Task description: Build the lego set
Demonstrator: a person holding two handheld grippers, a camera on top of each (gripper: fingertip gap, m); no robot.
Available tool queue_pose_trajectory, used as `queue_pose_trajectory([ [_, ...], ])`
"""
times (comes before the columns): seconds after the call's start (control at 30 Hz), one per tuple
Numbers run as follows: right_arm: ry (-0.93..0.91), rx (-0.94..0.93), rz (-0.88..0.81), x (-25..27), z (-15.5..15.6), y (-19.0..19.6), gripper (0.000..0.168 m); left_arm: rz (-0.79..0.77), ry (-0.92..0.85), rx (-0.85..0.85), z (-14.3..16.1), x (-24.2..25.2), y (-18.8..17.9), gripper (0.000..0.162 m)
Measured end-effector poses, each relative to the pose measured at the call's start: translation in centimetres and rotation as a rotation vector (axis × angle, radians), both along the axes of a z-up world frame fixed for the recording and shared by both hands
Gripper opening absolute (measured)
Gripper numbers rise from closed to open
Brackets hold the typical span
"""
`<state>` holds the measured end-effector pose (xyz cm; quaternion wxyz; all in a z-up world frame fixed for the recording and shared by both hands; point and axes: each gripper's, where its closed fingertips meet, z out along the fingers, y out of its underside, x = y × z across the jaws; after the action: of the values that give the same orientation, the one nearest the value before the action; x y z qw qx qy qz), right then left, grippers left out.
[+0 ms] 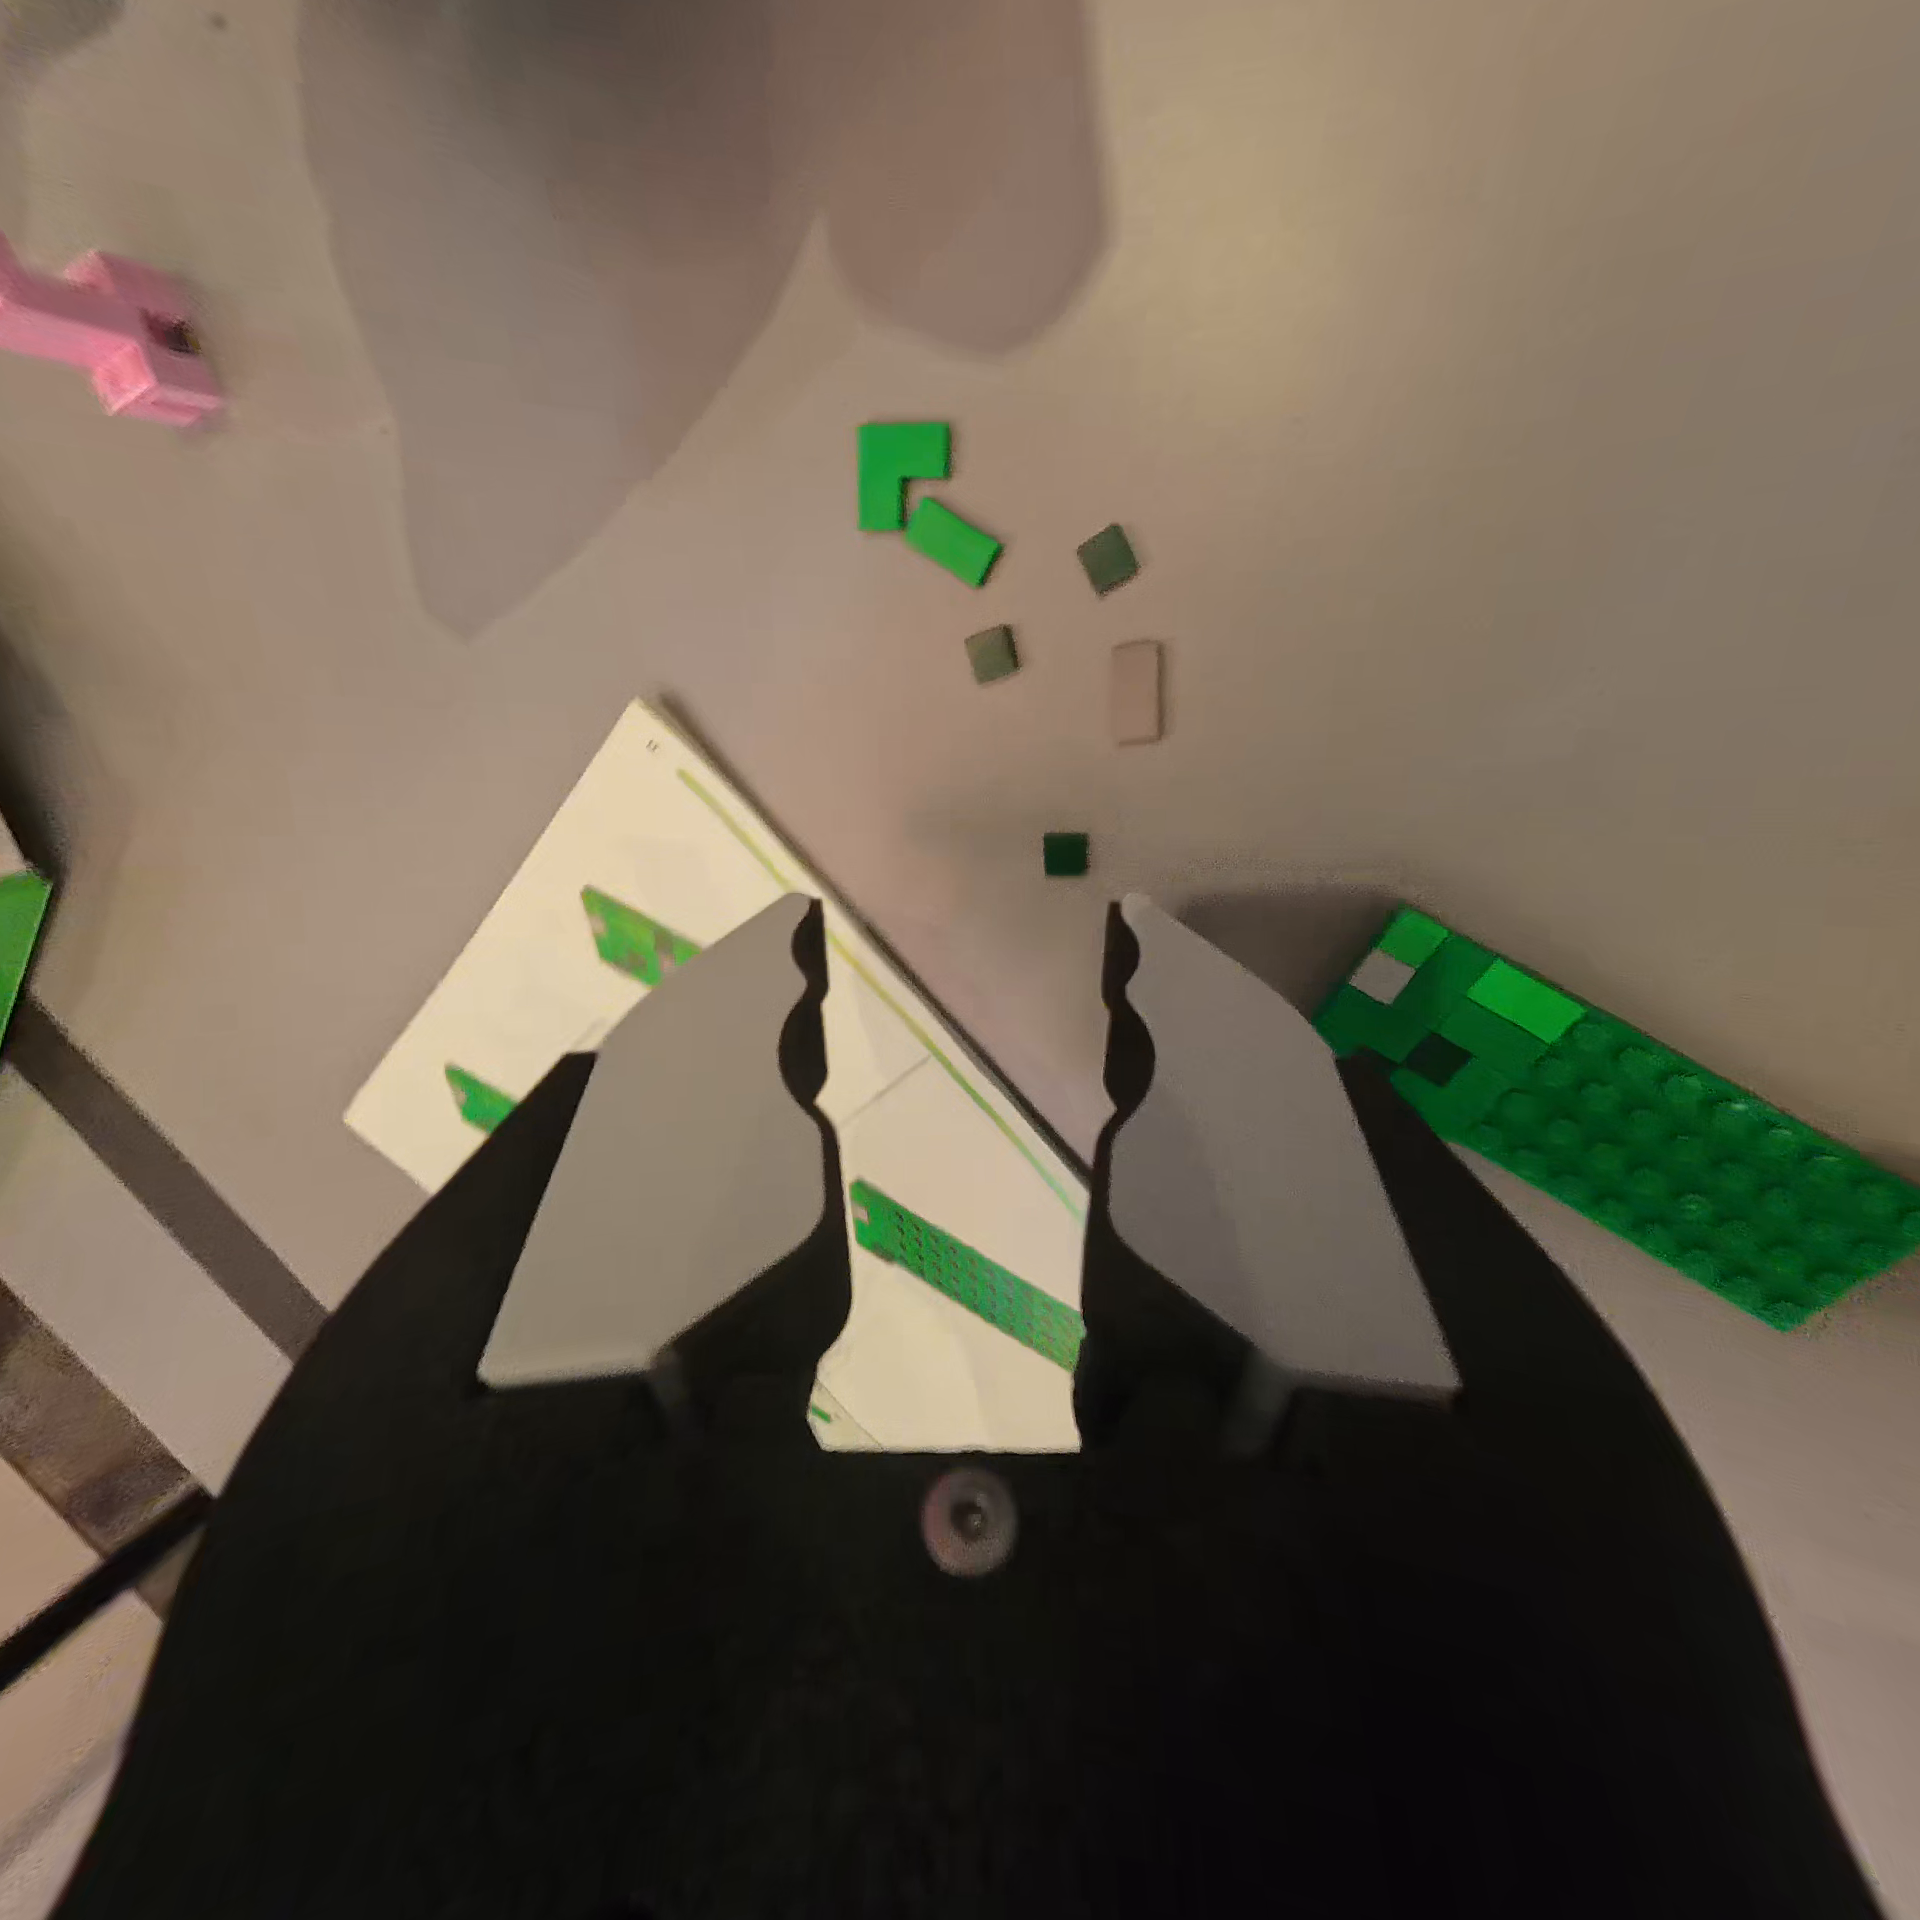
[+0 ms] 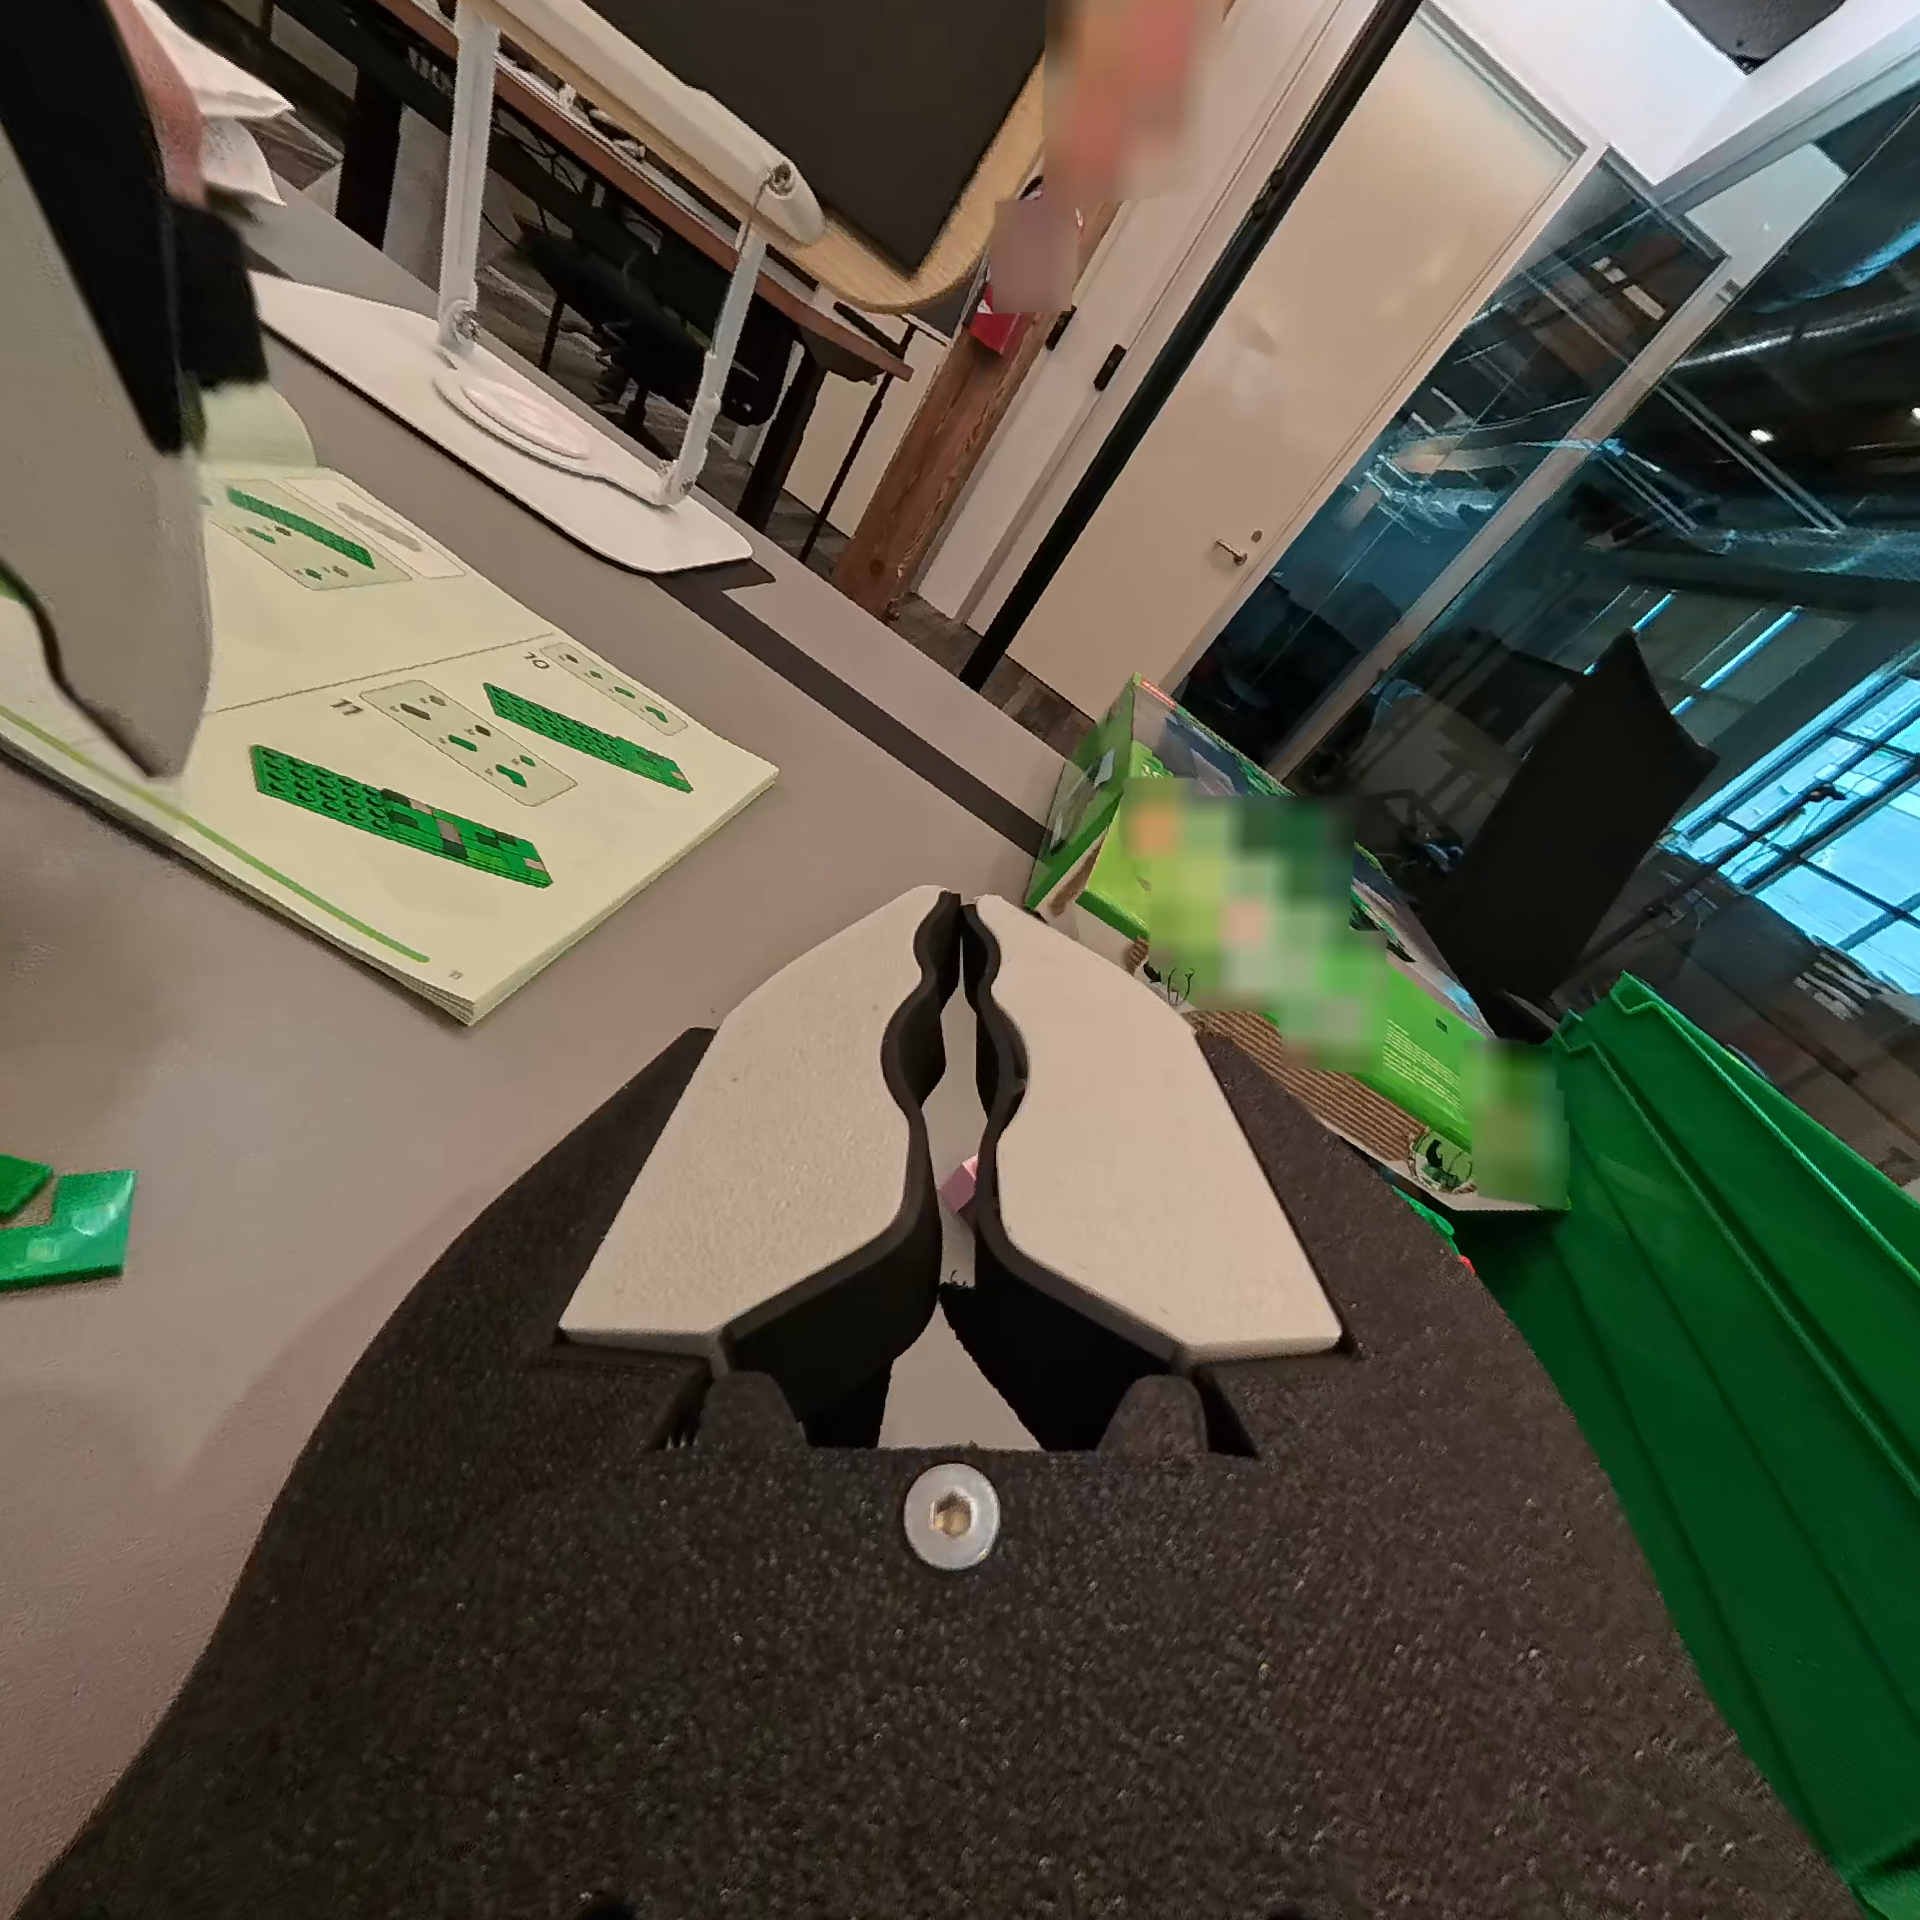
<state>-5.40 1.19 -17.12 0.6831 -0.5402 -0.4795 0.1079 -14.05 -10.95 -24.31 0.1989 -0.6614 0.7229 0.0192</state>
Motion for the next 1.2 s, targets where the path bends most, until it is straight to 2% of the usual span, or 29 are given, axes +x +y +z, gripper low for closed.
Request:
queue_pose_trajectory([
  [0.1, 0.011, -0.010, 0.025, -0.3, 0.2, -0.4, 0.000, 0.185, -0.165, 0.073, 2.4, -1.7, -0.1, 0.047],
  [0.2, 0.070, -0.068, 0.089, -1.4, 0.5, -1.5, 0.000, 0.510, -0.363, 0.193, 5.1, -5.4, -0.5, 0.043],
  [0.33, 0.175, -0.201, 0.177, -3.9, 0.8, -3.3, 0.000, 0.827, -0.683, 0.379, 8.5, -10.4, -3.6, 0.041],
  [0.43, 0.158, -0.251, 0.045, -4.3, -0.3, -2.1, 0.000, 0.984, -0.787, 0.610, 10.2, -14.8, -6.3, 0.036],
  [0.53, 0.167, -0.266, -0.033, -4.2, -0.5, -1.3, 0.000, 1.107, -0.769, 0.844, 11.0, -18.8, -8.6, 0.033],
  [0.6, 0.176, -0.243, -0.045, -4.1, -0.3, -1.4, 0.000, 1.126, -0.786, 0.941, 10.9, -20.2, -9.3, 0.033],
  [0.73, 0.170, -0.229, -0.017, -4.3, -0.3, -1.7, 0.000, 1.117, -0.663, 1.028, 10.4, -22.7, -8.8, 0.028],
  [0.87, 0.173, -0.237, 0.011, -4.6, -0.4, -2.0, 0.000, 1.149, -0.757, 1.031, 10.4, -23.6, -9.2, 0.028],
  [1.07, 0.080, -0.194, 0.054, -5.6, -1.1, -2.9, 0.000, 1.211, -0.848, 1.049, 10.3, -25.4, -9.7, 0.025],
  [1.2, 0.062, -0.179, 0.069, -5.9, -1.2, -3.1, 0.000, 1.253, -0.854, 1.063, 10.3, -26.9, -10.3, 0.025],
])
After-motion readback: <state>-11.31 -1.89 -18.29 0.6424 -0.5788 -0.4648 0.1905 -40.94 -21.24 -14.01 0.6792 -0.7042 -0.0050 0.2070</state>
